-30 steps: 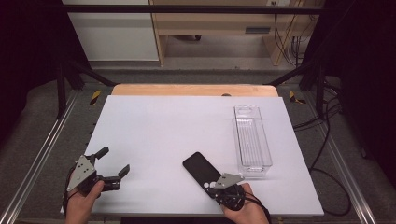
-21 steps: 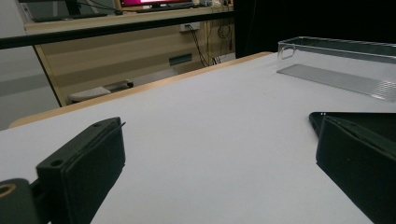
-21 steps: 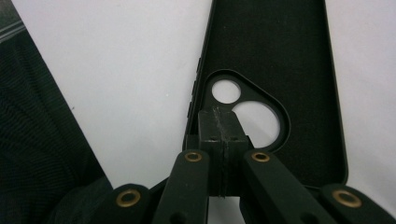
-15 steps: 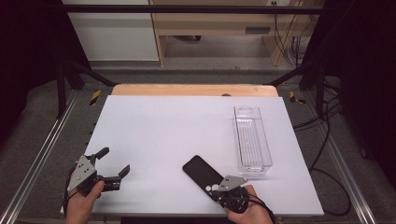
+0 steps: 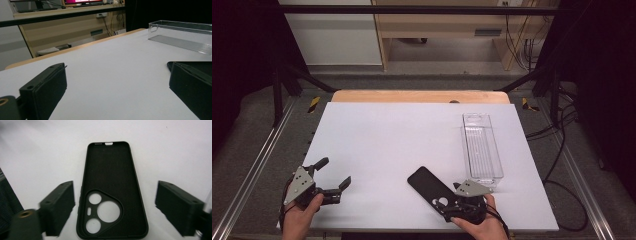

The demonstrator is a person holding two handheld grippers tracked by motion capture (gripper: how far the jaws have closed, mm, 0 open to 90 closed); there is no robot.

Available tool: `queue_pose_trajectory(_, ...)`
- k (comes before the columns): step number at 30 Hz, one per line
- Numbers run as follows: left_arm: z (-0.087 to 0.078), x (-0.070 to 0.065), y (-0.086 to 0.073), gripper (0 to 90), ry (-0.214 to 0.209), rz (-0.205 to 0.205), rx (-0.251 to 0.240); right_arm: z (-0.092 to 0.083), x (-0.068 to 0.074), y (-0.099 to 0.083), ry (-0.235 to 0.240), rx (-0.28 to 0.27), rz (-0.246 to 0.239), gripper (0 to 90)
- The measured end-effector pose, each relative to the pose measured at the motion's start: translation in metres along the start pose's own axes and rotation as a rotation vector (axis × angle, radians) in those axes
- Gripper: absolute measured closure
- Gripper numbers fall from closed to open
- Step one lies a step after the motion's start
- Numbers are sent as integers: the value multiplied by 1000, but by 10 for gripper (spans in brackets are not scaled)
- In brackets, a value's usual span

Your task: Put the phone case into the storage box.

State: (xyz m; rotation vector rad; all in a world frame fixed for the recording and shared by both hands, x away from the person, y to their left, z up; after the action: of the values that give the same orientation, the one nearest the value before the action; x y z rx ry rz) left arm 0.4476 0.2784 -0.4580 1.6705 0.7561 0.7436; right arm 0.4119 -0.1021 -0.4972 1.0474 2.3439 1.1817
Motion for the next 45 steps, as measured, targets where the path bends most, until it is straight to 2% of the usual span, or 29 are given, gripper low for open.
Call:
queue_pose_trajectory(4, 0, 0, 0, 14, -1, 1, 0, 2, -1, -4, 13, 18, 0, 75)
queue_pose_trajectory(8, 1, 0, 0, 14, -2, 4, 1, 8, -1, -11, 20, 68, 2, 73)
queue_pose_trajectory(20, 2, -2, 0, 14, -9, 8, 4, 19, 4, -15, 22, 113, -7, 63)
queue_pose_trajectory(29, 3, -4, 0, 14, -19, 8, 7, 28, 5, -16, 6, 135, -8, 55)
queue_pose_trajectory(33, 4, -4, 0, 14, -22, 7, 7, 31, 6, -18, -13, 166, -2, 57)
queue_pose_trajectory(39, 4, -5, -1, 14, -25, 8, 8, 33, 7, -19, -28, 171, -20, 53)
queue_pose_trajectory(45, 5, -6, -1, 14, -29, 9, 10, 32, 5, -19, -36, 176, -21, 97)
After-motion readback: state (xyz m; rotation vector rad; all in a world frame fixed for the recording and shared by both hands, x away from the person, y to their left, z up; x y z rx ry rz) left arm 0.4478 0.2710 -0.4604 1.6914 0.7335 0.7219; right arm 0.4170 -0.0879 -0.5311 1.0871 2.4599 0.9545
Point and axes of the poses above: each handheld gripper's, and its own axes: z roughly forward along the jaws, y roughly out of its top, x roughly to its left, the point moved 6 cm from there along z, roughly forward along the jaws, and after that the axes turned 2 degrees about x, right-handed, at the moved point
